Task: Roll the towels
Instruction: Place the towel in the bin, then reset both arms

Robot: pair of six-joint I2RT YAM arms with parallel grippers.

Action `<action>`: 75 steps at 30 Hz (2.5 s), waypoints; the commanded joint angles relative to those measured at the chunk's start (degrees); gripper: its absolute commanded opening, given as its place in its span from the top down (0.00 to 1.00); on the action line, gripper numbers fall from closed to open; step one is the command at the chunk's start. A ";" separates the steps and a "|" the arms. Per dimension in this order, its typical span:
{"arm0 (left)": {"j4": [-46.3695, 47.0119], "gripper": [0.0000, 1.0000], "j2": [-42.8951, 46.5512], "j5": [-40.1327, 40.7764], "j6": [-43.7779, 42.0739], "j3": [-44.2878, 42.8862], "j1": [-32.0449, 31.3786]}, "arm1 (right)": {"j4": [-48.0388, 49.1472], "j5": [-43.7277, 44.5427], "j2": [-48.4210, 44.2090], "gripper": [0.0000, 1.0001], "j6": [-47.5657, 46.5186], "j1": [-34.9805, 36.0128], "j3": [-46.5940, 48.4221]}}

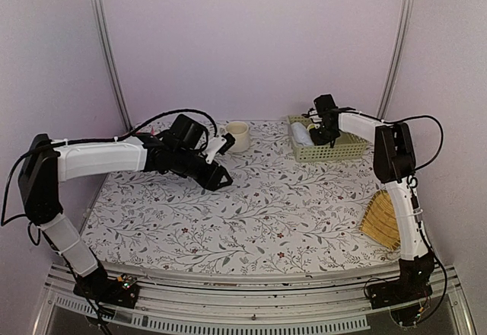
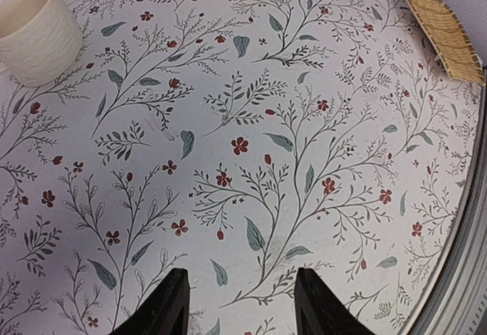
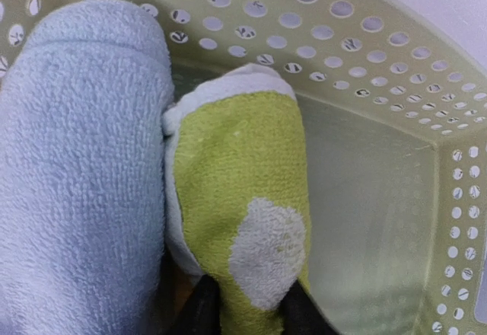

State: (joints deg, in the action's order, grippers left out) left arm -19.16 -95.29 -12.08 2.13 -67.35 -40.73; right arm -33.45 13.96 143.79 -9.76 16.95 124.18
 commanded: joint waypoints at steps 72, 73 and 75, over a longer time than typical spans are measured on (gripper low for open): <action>-2.57 0.49 -2.88 5.85 -0.98 -1.95 1.82 | -7.53 -8.14 -13.95 0.40 -6.92 -6.77 -8.55; -2.69 0.49 -2.58 6.89 -0.79 -2.10 2.41 | -7.30 -10.66 -16.90 0.40 -6.85 -6.95 -10.20; -3.72 0.47 -1.53 9.46 -0.23 -3.11 3.70 | -6.04 -17.35 -23.43 0.38 -7.21 -7.24 -14.13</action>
State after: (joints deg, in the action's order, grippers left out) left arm -20.93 -97.60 -8.03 1.74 -68.25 -39.68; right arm -41.39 6.76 135.11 -17.39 10.17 114.26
